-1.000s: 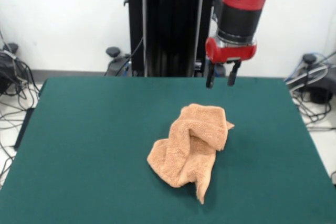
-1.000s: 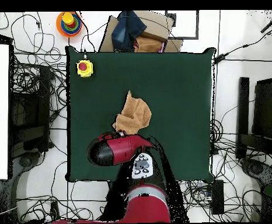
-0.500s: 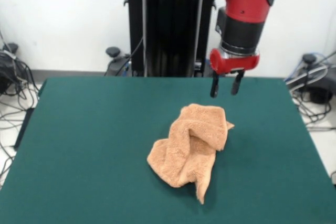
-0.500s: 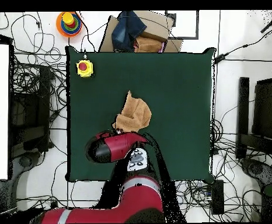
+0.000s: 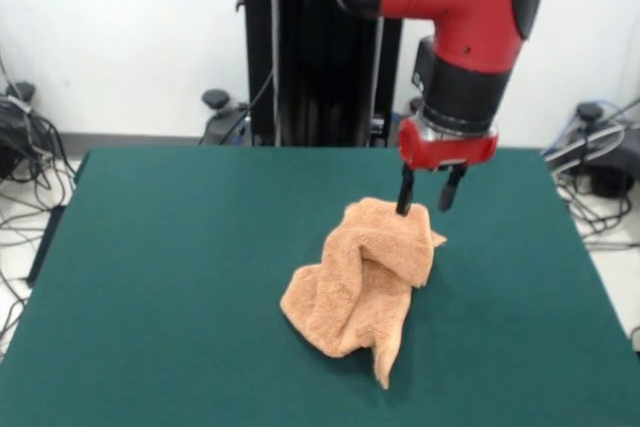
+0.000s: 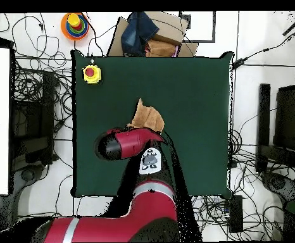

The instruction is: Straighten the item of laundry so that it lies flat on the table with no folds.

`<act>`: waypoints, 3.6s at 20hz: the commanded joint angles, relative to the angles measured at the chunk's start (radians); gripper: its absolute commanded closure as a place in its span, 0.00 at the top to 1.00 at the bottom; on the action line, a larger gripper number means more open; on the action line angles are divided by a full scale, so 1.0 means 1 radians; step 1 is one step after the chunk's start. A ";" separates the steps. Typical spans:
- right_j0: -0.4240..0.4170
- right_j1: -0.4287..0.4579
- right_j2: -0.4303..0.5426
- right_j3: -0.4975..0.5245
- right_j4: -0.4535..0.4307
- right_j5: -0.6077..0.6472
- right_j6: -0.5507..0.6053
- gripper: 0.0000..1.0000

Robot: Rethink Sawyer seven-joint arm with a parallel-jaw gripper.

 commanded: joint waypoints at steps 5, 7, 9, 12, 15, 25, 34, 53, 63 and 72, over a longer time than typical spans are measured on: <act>-0.105 0.096 0.002 -0.251 0.022 0.151 0.076 1.00; -0.116 0.098 -0.002 -0.262 0.015 0.165 0.075 1.00; -0.132 0.104 0.008 -0.268 0.006 0.166 0.062 1.00; -0.139 0.112 0.012 -0.250 -0.001 0.142 0.076 1.00; -0.123 0.126 0.001 -0.242 -0.006 0.120 0.102 1.00; -0.034 0.117 -0.054 -0.155 0.010 0.051 0.209 1.00; -0.030 0.138 -0.057 -0.141 0.009 -0.014 0.214 1.00; -0.033 0.243 -0.086 -0.144 0.011 -0.072 0.212 1.00; -0.006 0.256 -0.123 -0.129 0.024 -0.093 0.225 1.00; -0.019 0.267 -0.116 -0.120 0.027 -0.126 0.216 1.00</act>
